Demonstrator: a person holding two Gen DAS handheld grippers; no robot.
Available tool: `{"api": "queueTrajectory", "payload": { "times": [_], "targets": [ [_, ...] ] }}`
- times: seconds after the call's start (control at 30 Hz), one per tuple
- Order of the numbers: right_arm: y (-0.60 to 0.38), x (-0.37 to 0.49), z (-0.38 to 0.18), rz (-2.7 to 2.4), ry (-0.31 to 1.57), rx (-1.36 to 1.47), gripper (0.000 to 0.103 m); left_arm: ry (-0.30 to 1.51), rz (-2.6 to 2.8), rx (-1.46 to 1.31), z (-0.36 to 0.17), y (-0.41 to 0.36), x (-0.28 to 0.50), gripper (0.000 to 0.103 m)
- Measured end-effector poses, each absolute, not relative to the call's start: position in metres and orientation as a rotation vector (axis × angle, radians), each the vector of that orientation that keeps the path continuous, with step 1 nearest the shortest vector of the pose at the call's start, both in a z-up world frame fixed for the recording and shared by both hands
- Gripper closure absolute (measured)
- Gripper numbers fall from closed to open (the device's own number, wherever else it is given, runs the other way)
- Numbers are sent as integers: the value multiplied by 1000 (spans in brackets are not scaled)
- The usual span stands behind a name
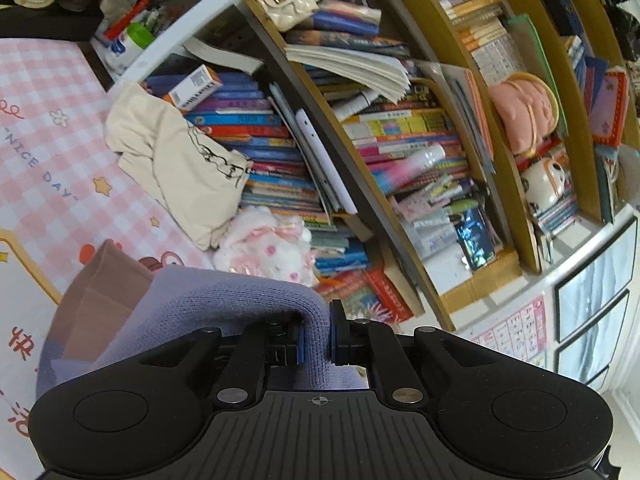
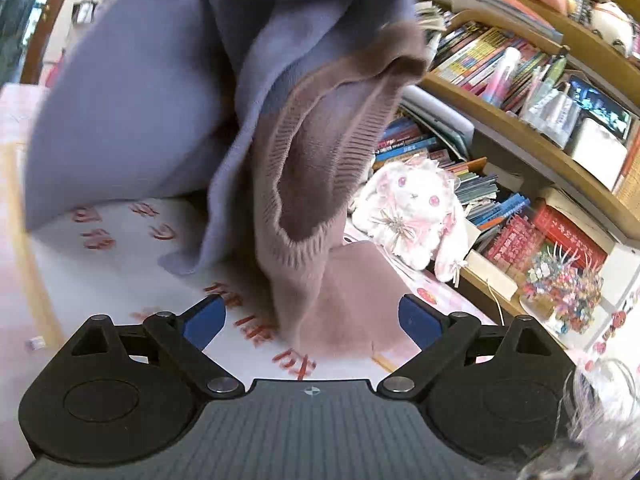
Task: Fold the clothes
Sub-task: 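Lift the sweater with the left gripper while the right gripper grasps the mauve cuff, then lower the held sweater onto the table and open both grippers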
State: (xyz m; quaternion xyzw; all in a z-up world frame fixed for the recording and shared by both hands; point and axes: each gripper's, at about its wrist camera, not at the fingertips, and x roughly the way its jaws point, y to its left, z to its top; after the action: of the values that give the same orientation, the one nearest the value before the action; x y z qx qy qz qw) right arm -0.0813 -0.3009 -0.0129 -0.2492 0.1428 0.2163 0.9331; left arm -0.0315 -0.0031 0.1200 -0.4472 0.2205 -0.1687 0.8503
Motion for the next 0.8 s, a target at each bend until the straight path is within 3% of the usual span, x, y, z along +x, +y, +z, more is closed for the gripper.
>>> {"api": "queueTrajectory", "payload": {
  "times": [0.03, 0.1, 0.13, 0.23, 0.33, 0.6, 0.7, 0.8],
  "targets": [
    [-297, -72, -15, 440, 299, -514, 18, 470, -356, -942, 120, -3, -32, 93],
    [-295, -57, -12, 461, 331, -476, 60, 477, -357, -945, 120, -2, -35, 93],
    [-298, -52, -8, 477, 352, -441, 94, 480, -364, -946, 121, -1, -37, 93],
    [-310, -41, 13, 509, 392, -318, 96, 459, -427, -926, 132, 2, -49, 94],
    [-340, -43, 56, 452, 316, -222, 96, 416, -519, -885, 151, 5, -65, 94],
    [-418, -100, 236, 434, -228, -65, 96, 88, -875, -835, 211, 30, -119, 93],
    [-416, -129, 275, 480, -414, -95, 96, -31, -942, -793, 230, 38, -133, 93],
    [-408, -132, 294, 501, -458, -128, 96, -60, -968, -845, 233, 44, -131, 92]
  ]
}}
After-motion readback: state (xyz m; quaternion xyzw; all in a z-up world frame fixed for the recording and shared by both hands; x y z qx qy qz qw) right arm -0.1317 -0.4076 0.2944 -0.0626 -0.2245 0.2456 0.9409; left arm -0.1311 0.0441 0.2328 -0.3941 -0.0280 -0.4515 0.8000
